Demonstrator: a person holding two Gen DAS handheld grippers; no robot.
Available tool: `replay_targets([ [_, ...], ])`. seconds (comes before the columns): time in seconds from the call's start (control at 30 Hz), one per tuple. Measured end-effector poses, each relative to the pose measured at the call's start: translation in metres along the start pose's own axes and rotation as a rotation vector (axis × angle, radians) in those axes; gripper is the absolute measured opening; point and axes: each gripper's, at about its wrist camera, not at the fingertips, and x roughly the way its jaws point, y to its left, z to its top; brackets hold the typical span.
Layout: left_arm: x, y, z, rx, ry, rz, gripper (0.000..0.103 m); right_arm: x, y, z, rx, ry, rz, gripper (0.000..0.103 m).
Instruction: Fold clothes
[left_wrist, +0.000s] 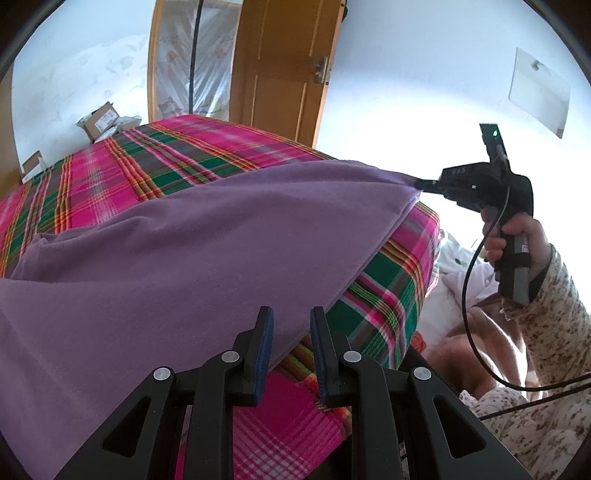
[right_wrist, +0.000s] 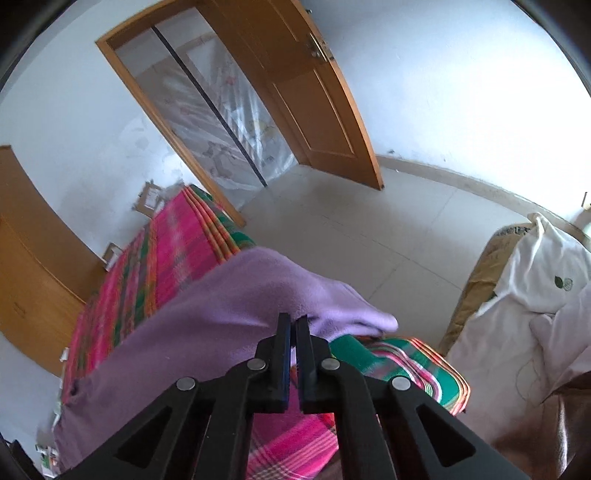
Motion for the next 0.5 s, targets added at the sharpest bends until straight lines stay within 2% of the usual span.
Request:
replay_targets([
  [0.2, -0.007, 0.014, -0.005, -0.04, -0.008, 0.012, 0.021, 0.003, -0.009, -0.003, 0.035, 0.011, -0.007, 0.003],
  [0.3, -0.01, 0.021, -0.007, -0.062, -0.017, 0.019, 0.021, -0.001, -0.016, -0.002, 0.068, -0.019, -0.069, 0.005],
  [0.37, -0.011, 0.025, -0.008, -0.073, -0.02, 0.015, 0.021, -0.006, -0.011, 0.001, 0.051, -0.062, -0.099, 0.006],
  [0.43, -0.011, 0.027, -0.009, -0.076, -0.018, 0.017, 0.021, -0.013, -0.002, 0.002, 0.021, -0.117, -0.075, 0.006],
  [0.5, -0.01, 0.028, -0.01, -0.077, -0.015, 0.017, 0.021, -0.013, 0.014, 0.002, -0.065, -0.143, -0.059, 0.006],
])
